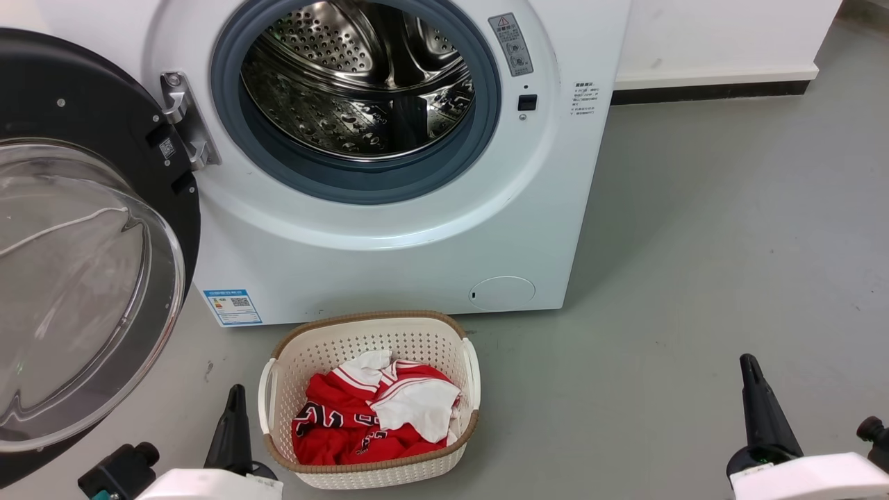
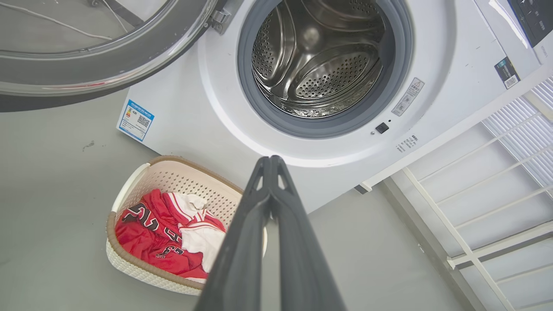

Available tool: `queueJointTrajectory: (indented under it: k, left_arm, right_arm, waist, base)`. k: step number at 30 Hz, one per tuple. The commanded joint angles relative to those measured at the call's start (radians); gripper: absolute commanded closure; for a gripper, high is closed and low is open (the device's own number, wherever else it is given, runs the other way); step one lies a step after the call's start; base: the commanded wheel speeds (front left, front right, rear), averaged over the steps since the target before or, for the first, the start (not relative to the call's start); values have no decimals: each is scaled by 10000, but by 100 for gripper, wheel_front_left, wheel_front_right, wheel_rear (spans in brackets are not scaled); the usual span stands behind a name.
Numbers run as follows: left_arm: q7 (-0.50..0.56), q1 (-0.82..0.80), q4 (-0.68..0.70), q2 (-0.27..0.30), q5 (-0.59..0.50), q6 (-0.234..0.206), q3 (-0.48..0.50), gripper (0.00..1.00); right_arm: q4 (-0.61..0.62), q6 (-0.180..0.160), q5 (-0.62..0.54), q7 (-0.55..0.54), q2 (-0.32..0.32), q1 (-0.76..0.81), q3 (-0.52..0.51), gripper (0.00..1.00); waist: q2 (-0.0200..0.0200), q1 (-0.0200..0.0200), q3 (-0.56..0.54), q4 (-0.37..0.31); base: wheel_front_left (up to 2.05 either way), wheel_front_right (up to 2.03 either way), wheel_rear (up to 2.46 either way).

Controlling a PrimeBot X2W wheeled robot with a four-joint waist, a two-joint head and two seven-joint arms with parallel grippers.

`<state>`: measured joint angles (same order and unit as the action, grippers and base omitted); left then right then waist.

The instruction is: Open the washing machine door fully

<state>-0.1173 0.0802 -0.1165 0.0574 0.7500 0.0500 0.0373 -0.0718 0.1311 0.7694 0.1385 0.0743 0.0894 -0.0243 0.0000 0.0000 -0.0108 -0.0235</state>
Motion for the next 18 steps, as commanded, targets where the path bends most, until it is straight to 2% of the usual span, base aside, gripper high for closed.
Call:
queueJointTrajectory:
  k: [1,18]
  left_arm:
    - [63,-289,66,80,371,58,41,100]
    - [599,-723,-281,99,2583,263,165,100]
  right_arm:
    - [28,-2,387,-66,94,-309,-17,100]
    - [-421,-3,2620,-587,130,-752,-89,100]
  waist:
    - [0,0,2,4]
    - [0,0,29,49]
  base:
    - [0,0,0]
    - [0,0,0]
